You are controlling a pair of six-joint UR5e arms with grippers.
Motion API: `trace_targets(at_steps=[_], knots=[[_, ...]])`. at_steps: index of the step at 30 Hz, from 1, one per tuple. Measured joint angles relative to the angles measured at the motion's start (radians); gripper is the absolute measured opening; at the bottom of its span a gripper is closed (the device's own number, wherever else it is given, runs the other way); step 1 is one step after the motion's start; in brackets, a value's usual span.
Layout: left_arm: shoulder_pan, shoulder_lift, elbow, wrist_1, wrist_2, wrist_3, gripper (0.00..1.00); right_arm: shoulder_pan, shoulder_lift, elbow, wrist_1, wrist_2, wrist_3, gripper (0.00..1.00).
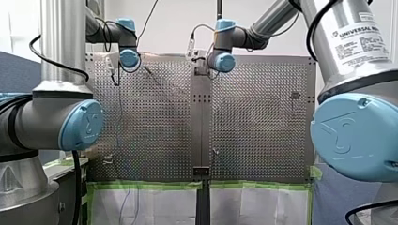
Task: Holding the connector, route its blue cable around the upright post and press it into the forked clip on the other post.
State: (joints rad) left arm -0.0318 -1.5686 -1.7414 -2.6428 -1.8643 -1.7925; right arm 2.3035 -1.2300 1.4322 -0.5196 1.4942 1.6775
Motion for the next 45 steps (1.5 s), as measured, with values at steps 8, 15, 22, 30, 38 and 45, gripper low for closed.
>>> trace_targets(at_steps=[8,15,22,30,38,45], knots=[[0.016,-0.019,0.022,-0.005,0.013,-0.005,0.00,0.003,0.040,-0.032,-0.001,0.001,0.001,0.00],[0.028,-0.049,0.023,-0.007,0.032,-0.007,0.00,0.003,0.052,-0.040,-0.001,0.005,0.002,0.00],[0.043,-0.062,0.027,0.002,0.057,-0.025,0.00,0.001,0.055,-0.041,-0.007,0.006,0.002,0.00],[0.054,-0.108,0.048,0.007,0.102,-0.066,0.00,-0.001,0.059,-0.041,-0.015,0.007,0.002,0.00],[0.062,-0.124,0.077,0.006,0.126,-0.132,0.00,0.000,0.069,-0.041,-0.026,0.020,0.002,0.00],[0.056,-0.156,0.078,-0.016,0.134,-0.131,0.00,0.001,0.092,-0.041,-0.035,0.049,0.002,0.00]])
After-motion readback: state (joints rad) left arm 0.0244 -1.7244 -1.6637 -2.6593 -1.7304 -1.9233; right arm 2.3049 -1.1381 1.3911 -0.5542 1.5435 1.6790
